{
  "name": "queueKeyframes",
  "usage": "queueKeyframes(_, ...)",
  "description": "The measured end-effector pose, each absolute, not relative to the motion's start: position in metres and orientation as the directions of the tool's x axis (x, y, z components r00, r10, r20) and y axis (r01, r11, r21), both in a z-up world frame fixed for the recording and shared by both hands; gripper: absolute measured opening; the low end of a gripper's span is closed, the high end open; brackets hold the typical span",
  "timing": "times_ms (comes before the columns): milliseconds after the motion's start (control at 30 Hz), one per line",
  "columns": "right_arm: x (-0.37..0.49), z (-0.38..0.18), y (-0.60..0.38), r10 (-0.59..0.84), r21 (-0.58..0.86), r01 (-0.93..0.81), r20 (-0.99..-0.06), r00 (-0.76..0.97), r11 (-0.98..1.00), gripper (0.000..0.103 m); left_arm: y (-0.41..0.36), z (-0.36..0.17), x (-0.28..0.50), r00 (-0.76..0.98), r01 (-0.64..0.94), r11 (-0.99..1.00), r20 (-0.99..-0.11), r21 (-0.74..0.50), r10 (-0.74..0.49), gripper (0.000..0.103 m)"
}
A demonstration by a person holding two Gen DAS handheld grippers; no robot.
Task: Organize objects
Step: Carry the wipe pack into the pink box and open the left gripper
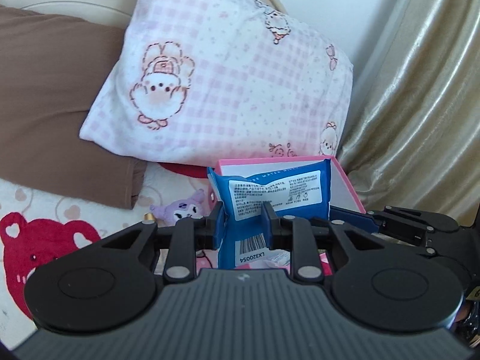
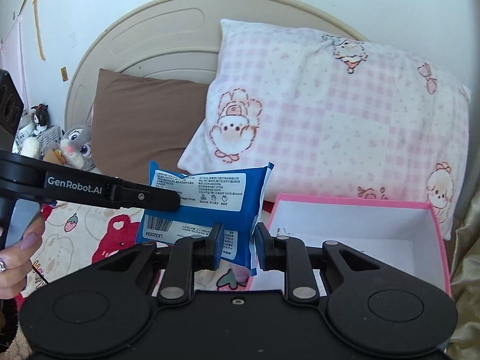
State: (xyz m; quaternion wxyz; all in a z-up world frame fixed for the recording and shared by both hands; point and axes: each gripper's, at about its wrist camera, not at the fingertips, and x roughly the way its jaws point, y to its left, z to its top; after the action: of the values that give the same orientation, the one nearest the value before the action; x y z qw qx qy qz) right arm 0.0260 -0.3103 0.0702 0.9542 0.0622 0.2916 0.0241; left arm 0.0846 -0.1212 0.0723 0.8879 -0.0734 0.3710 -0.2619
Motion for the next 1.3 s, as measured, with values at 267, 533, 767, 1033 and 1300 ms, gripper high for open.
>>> queueKeyframes(267, 0.023, 0.072, -0.352, -0.016, 0.092, 0.079, -0.547, 0.837, 0.993, 0.027, -0.173, 0.07, 0.103, 0.559, 0.459, 0.819, -0.604, -0.345, -0.568, 0.024)
queueKeyframes(533, 0.061, 0.037, -0.419, -0.061, 0.136, 0.18, -0.61, 0.79, 0.974, 0.027, -0.235, 0.03, 0.164, 0.492, 0.461, 0.814, -0.661, -0.355, -0.566, 0.024)
queueKeyframes(767, 0.116, -0.01, -0.462, -0.013, 0.16, 0.188, -0.729, 0.685, 0.969, 0.027, -0.268, -0.022, 0.211, 0.454, 0.379, 0.857, -0.737, -0.348, -0.5, 0.024)
queueKeyframes(1033, 0.15, -0.059, -0.471, 0.03, 0.19, 0.204, -0.799, 0.6, 0.96, 0.026, -0.28, -0.068, 0.226, 0.429, 0.311, 0.903, -0.804, -0.297, -0.412, 0.024)
queueKeyframes(1300, 0.157, -0.068, -0.471, -0.019, 0.138, 0.227, -0.816, 0.578, 0.964, 0.03, -0.289, -0.079, 0.235, 0.409, 0.301, 0.919, -0.835, -0.256, -0.367, 0.034)
